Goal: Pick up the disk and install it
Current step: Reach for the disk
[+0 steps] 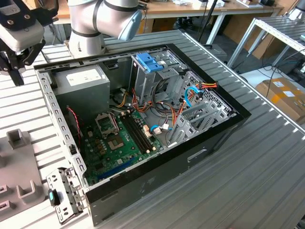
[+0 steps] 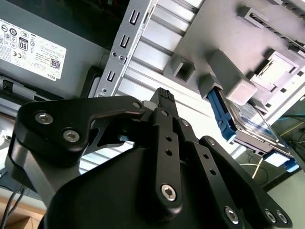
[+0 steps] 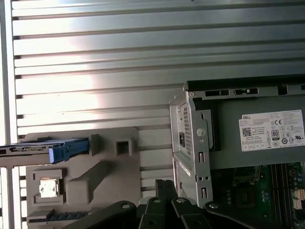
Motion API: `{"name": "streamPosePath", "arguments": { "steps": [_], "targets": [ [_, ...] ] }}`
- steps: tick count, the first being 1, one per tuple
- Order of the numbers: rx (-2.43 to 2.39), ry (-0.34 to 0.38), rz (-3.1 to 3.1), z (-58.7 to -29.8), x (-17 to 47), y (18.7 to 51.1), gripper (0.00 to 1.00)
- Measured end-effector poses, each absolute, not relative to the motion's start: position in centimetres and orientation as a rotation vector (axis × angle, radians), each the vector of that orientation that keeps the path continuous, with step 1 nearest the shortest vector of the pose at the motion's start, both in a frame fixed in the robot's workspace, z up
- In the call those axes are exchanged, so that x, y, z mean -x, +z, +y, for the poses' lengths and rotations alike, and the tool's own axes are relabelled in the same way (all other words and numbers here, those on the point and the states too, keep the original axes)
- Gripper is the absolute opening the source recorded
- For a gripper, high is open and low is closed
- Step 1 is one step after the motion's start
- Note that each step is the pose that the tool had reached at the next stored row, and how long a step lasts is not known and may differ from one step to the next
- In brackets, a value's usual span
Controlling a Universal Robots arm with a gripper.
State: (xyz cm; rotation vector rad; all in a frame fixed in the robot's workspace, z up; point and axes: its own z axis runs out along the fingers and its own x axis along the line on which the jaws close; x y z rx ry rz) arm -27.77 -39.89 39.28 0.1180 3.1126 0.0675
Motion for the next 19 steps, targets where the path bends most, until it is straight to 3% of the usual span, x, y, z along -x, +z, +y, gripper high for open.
{"name": "streamPosePath", "arguments": {
  "steps": [19],
  "targets": [
    [-0.118, 0.068, 3.112, -39.9, 33.5, 39.2, 0.11]
  ]
}}
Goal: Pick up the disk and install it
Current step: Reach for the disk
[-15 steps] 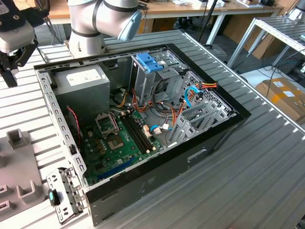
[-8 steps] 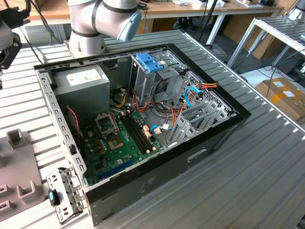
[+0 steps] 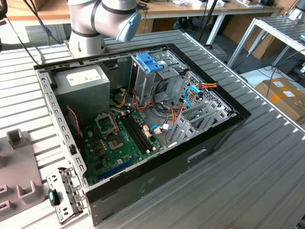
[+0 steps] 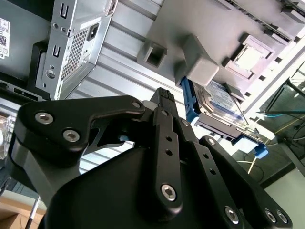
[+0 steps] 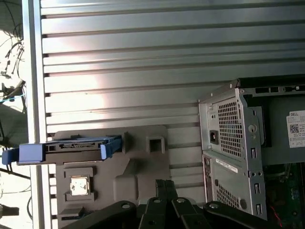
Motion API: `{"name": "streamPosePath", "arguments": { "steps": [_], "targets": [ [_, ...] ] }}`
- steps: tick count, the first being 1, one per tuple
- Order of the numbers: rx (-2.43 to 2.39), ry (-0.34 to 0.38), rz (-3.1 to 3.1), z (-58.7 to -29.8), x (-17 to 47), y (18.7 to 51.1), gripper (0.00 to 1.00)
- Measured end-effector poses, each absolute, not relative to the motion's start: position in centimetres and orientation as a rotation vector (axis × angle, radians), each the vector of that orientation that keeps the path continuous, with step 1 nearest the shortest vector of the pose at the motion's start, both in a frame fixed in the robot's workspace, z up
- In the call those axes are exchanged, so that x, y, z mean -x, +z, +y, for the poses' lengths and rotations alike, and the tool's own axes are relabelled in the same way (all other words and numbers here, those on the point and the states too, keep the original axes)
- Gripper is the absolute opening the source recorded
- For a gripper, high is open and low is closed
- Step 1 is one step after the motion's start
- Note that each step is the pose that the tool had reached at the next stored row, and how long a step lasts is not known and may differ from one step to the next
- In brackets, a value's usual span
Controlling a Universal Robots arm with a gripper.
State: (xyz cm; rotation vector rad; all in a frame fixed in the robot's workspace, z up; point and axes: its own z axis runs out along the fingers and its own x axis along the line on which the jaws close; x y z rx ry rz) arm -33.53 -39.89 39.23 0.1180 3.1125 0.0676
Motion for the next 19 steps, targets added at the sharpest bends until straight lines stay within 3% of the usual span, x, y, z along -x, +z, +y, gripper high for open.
{"name": "streamPosePath", "arguments": {
  "steps": [19],
  "targets": [
    [-0.118, 0.068, 3.113, -39.9, 35.6, 39.2, 0.11]
  ]
}}
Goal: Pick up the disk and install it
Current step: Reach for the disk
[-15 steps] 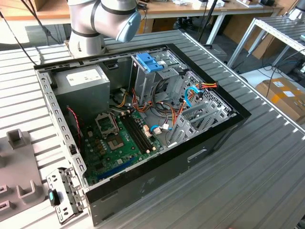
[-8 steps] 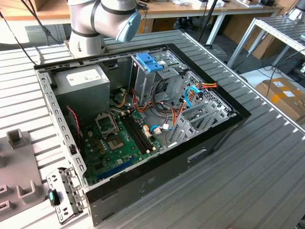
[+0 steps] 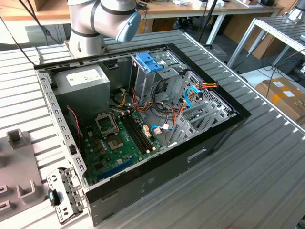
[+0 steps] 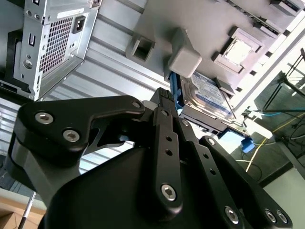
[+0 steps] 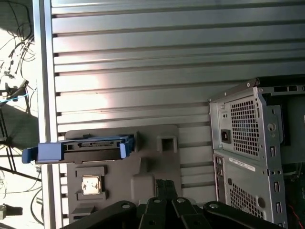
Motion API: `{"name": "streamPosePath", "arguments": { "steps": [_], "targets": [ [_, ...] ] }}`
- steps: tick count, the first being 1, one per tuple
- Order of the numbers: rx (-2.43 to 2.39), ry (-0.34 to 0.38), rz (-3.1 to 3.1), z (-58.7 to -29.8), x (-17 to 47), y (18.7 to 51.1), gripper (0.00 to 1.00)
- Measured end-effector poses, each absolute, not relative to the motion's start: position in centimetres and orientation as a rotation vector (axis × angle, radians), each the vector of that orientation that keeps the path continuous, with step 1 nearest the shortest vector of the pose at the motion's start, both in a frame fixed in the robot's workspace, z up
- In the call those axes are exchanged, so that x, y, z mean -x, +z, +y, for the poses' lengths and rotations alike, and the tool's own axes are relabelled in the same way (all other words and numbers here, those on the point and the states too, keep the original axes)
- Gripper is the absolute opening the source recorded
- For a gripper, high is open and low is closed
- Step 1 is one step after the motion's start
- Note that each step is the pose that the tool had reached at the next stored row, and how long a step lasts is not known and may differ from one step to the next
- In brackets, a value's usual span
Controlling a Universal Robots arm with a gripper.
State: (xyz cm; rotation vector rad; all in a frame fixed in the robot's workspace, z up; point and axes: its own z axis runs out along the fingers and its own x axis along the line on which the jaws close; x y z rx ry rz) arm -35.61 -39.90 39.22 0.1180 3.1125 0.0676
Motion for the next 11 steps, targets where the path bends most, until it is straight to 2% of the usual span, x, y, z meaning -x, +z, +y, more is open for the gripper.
{"name": "streamPosePath", "arguments": {
  "steps": [11],
  "targets": [
    [-0.118, 0.068, 3.112, -39.9, 39.0, 39.2, 0.11]
  ]
}}
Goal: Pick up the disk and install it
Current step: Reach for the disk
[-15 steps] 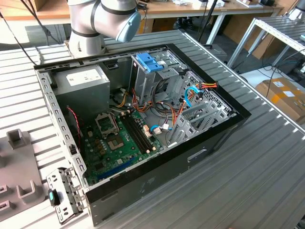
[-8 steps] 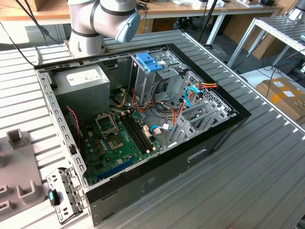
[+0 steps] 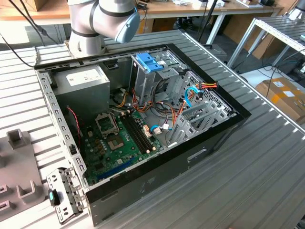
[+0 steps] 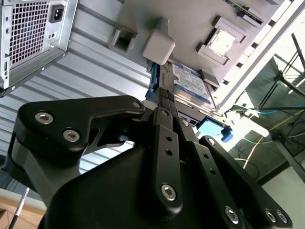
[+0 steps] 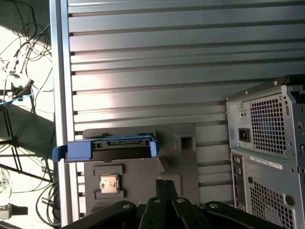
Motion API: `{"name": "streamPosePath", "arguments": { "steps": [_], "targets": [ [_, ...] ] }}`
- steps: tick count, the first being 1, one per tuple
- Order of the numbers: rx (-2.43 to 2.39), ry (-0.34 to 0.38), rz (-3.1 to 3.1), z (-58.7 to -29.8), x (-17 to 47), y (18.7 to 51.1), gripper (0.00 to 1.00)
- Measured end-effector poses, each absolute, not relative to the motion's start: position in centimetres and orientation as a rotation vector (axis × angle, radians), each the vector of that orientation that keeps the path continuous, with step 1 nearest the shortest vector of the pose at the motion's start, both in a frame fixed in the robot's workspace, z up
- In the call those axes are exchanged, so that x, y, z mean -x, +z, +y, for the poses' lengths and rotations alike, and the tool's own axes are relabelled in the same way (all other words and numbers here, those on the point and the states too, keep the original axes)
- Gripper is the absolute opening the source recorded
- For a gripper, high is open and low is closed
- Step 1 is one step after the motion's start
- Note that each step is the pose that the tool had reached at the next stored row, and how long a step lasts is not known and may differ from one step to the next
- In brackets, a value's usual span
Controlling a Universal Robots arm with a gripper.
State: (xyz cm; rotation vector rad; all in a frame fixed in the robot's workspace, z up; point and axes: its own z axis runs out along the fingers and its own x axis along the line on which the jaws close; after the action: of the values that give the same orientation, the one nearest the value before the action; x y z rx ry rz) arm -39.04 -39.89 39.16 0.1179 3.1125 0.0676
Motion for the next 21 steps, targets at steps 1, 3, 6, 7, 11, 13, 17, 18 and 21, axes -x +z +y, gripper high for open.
{"name": "streamPosePath", "arguments": {
  "steps": [1, 3, 6, 7, 11, 13, 17, 18, 21],
  "targets": [
    [-0.118, 0.068, 3.113, -39.9, 39.3, 39.2, 0.11],
    [-0.118, 0.068, 3.113, -39.8, 39.9, 39.1, 0.11],
    [-0.118, 0.068, 3.112, -39.8, 40.3, 39.1, 0.11],
    [-0.118, 0.068, 3.112, -39.9, 40.3, 39.1, 0.11],
    [-0.118, 0.068, 3.112, -39.8, 40.3, 39.1, 0.11],
    [-0.118, 0.068, 3.113, -39.8, 40.3, 39.1, 0.11],
    [-0.118, 0.067, 3.113, -39.8, 40.4, 39.1, 0.11],
    [-0.118, 0.068, 3.112, -39.8, 40.5, 39.1, 0.11],
    [-0.118, 0.068, 3.113, -39.8, 41.0, 39.1, 0.11]
  ]
}}
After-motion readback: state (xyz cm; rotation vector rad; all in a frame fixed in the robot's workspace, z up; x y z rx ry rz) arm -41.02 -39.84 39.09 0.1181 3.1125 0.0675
